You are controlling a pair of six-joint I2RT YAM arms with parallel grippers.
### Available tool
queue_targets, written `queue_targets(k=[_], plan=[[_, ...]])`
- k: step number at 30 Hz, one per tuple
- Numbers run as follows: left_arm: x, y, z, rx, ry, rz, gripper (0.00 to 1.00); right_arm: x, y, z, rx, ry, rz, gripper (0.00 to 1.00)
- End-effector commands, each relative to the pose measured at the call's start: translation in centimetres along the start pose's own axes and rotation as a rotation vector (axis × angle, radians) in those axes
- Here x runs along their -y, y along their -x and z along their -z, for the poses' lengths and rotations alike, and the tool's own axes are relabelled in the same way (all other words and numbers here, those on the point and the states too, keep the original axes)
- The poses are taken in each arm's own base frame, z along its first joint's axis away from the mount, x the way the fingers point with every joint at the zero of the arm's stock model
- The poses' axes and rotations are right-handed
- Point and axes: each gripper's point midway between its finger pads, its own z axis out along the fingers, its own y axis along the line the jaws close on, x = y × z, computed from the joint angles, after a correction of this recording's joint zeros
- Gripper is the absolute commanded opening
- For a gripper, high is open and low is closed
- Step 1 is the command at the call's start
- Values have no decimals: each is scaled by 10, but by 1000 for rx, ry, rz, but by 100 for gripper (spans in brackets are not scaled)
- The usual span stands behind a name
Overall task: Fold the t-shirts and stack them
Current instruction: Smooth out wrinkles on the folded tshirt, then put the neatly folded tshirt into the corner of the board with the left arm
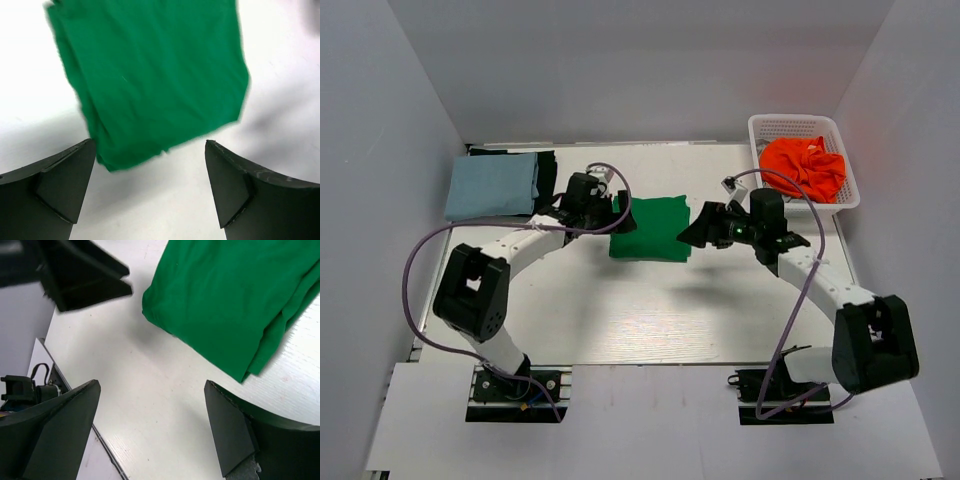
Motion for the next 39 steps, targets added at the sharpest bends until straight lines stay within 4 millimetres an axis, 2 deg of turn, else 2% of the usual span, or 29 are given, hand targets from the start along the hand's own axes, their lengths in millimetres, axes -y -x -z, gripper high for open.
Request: queue_targets(k=[1, 2, 3, 5, 6, 8, 9, 10, 11, 12, 16, 18, 19, 20, 21, 22, 25, 27, 28, 30, 31, 32, 33, 34, 36, 37, 39], plan=[[-27, 14, -10, 3, 157, -4, 100, 5, -13, 13, -14, -48, 22, 90], [-32, 10, -13, -29, 184, 1, 100, 2, -13, 17, -16, -48, 26, 90], [-30, 21, -17, -17, 189, 0, 100, 0, -15, 21, -21, -55, 26, 90], [-37, 15, -34, -54, 204, -7, 100, -1, -18, 29, -24, -76, 27, 90], [-37, 20, -37, -57, 215, -7, 100, -4, -17, 34, -12, -77, 39, 90], [-48, 19, -44, -71, 269, -7, 100, -6, -15, 42, 11, -98, 51, 90], [-56, 15, -49, -97, 306, -6, 100, -4, -20, 44, 4, -115, 49, 90], [-67, 14, -51, -95, 366, 2, 100, -4, -13, 51, 46, -145, 71, 90], [-65, 12, -55, -96, 378, -11, 100, -3, -13, 54, 50, -154, 78, 90], [-75, 7, -57, -104, 426, -6, 100, -2, -16, 58, 48, -172, 81, 90], [-84, -28, -85, -223, 437, 15, 90, 8, -18, 69, 60, -252, 94, 90], [-91, -39, -90, -259, 463, 15, 87, 13, -21, 71, 59, -278, 90, 90], [-88, -43, -94, -268, 459, 6, 83, 12, -20, 73, 67, -280, 97, 90], [-95, -50, -97, -281, 481, 3, 81, 17, -22, 73, 67, -303, 93, 90], [-89, -58, -101, -300, 472, -26, 79, 19, -23, 74, 71, -310, 92, 90], [-93, -63, -101, -313, 491, -29, 77, 20, -24, 74, 68, -314, 90, 90], [-93, -81, -106, -354, 505, -51, 63, 25, -23, 76, 77, -340, 97, 90], [-94, -85, -107, -366, 501, -49, 53, 30, -19, 79, 95, -374, 97, 90], [-91, -86, -111, -362, 476, -43, 37, 32, -18, 81, 103, -396, 98, 90], [-91, -87, -117, -359, 457, -60, 18, 35, -15, 85, 117, -425, 111, 90], [-93, -90, -118, -370, 459, -70, 3, 39, -14, 87, 120, -448, 116, 90], [-96, -89, -120, -368, 478, -75, 0, 39, -13, 89, 128, -455, 121, 90], [-96, -78, -119, -350, 493, -93, 0, 42, -13, 91, 132, -471, 124, 90], [-107, -72, -113, -334, 568, -113, 0, 43, -12, 92, 134, -477, 132, 90], [-115, -45, -97, -268, 644, -137, 0, 44, -13, 93, 137, -486, 137, 90], [-125, -28, -86, -224, 704, -165, 0, 45, -13, 93, 141, -489, 140, 90], [-119, 3, -66, -147, 706, -187, 0, 51, -15, 91, 137, -502, 134, 90]])
